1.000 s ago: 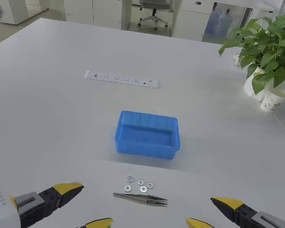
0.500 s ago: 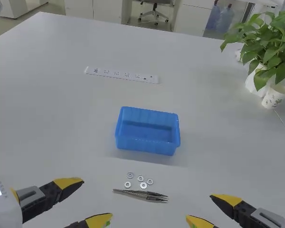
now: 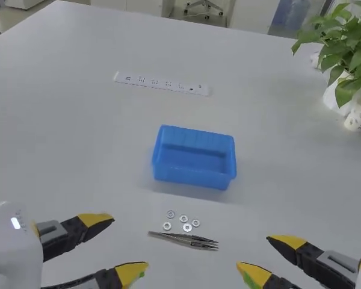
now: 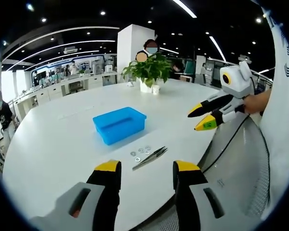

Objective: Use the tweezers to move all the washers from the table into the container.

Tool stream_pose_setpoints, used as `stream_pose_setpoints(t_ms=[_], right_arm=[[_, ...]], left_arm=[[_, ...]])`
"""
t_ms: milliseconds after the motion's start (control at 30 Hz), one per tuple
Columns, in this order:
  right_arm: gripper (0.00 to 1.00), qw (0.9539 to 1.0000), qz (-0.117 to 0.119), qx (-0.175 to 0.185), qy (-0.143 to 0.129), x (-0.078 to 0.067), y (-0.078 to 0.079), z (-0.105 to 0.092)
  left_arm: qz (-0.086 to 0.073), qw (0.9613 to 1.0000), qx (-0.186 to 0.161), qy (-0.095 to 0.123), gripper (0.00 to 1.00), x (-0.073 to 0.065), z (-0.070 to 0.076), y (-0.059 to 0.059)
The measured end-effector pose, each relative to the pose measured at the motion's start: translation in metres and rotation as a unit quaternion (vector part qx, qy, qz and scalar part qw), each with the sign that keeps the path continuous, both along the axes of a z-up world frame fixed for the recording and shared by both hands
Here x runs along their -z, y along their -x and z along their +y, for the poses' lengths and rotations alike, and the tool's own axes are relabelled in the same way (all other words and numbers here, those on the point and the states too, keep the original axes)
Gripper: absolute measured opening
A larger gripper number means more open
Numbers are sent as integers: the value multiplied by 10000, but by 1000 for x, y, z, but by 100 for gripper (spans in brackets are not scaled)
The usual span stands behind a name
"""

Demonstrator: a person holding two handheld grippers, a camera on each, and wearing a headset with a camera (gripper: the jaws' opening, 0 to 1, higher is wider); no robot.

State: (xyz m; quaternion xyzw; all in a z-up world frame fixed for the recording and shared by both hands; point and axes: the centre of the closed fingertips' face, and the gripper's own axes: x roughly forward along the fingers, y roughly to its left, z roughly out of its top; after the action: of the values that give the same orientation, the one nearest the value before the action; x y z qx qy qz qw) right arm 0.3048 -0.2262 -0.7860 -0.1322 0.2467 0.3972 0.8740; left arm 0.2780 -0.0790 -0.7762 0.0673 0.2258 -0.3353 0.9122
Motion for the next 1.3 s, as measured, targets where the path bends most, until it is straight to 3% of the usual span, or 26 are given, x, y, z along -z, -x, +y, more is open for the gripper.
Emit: stream_pose_setpoints(t_ms=[133, 300, 333, 400, 467, 667, 700, 933, 1200, 1300], right_arm=[[36, 9974, -69, -566, 435, 12, -8, 12], [36, 9948, 34, -851, 553, 26, -17, 25], [36, 9941, 59, -915, 588, 30, -19, 28], [36, 9925, 104, -1033, 649, 35, -22, 31], [36, 9898, 119, -1196, 762, 41, -25, 35], [36, 9832, 201, -1527, 984, 55, -27, 42], [36, 9803, 211, -1648, 1065, 60, -26, 44], [32, 9747, 363, -1879, 1155, 77, -27, 54], [25, 9700, 434, -2094, 1160, 83, -34, 66], [22, 9651, 539, -2262, 1209, 87, -33, 70]], left_arm=[[126, 9998, 116, -39, 49, 8, 1, -8], [278, 9993, 245, 52, 51, 19, -4, -19], [392, 9987, 291, 130, 52, 23, -7, -21], [463, 9982, 366, 109, 54, 28, -9, -25], [443, 9980, 445, 44, 54, 31, -12, -31], [575, 9961, 663, -16, 55, 45, -20, -41], [584, 9960, 681, -19, 55, 47, -21, -42], [827, 9912, 1000, -269, 54, 73, -28, -42], [863, 9880, 1214, -412, 50, 84, -35, -53], [890, 9873, 1238, -449, 49, 88, -36, -57]])
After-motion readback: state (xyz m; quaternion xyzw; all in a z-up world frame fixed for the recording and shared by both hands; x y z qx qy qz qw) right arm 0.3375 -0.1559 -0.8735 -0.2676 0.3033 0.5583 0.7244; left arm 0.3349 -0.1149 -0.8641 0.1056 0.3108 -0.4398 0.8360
